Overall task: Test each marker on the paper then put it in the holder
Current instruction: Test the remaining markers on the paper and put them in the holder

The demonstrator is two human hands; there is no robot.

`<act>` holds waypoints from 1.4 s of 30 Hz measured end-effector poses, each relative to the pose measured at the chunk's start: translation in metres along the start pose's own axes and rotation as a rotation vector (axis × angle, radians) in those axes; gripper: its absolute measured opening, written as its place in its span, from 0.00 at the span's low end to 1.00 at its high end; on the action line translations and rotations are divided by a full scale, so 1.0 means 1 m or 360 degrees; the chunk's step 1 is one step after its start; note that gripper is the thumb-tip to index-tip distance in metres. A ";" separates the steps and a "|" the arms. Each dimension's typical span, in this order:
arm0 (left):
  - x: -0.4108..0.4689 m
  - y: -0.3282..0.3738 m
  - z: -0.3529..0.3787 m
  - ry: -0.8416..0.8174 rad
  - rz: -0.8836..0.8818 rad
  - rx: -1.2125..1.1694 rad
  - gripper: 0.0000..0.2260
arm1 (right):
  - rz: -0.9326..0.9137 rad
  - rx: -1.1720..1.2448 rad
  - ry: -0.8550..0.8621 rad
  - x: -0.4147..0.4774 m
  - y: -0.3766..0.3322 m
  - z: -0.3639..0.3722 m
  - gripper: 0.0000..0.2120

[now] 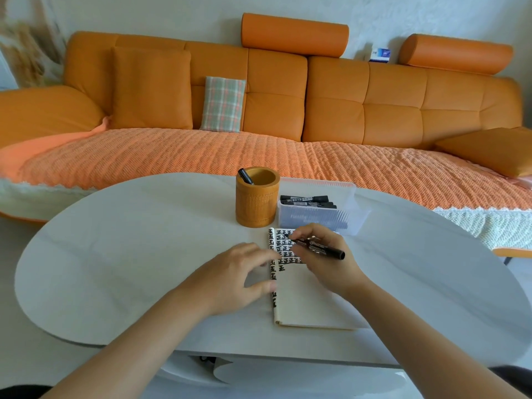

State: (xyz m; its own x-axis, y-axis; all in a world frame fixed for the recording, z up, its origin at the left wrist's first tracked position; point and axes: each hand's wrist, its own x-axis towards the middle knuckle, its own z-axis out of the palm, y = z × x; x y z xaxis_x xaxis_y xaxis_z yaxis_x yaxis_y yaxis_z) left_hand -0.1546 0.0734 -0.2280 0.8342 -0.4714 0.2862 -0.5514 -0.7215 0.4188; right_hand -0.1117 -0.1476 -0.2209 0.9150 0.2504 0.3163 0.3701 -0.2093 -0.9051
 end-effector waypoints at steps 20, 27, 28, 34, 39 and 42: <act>0.030 -0.030 -0.009 0.0249 -0.0287 0.0119 0.06 | -0.0156 -0.0918 -0.0414 0.019 -0.008 -0.032 0.10; 0.032 -0.017 -0.011 0.0400 -0.0224 -0.0034 0.07 | -0.0146 -0.1098 -0.0349 0.018 -0.006 -0.027 0.11; 0.033 -0.016 -0.011 0.0408 -0.0214 -0.0043 0.07 | -0.0173 -0.1092 -0.0339 0.018 -0.006 -0.027 0.10; 0.034 -0.012 -0.010 0.0408 -0.0152 -0.0081 0.07 | -0.0263 -0.1171 -0.0333 0.018 -0.004 -0.024 0.10; 0.036 -0.012 -0.009 0.0353 -0.0094 -0.0058 0.07 | -0.0357 -0.1180 -0.0291 0.016 -0.003 -0.017 0.10; 0.036 -0.011 -0.006 0.0313 -0.0055 -0.0033 0.06 | -0.0433 -0.1178 -0.0314 0.012 -0.003 -0.011 0.10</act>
State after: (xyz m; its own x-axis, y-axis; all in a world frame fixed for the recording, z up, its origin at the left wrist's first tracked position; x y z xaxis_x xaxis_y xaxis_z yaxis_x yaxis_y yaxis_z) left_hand -0.1181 0.0675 -0.2173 0.8360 -0.3365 0.4335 -0.5240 -0.7241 0.4485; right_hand -0.0998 -0.1542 -0.2110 0.7583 0.5301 0.3794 0.6487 -0.6709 -0.3592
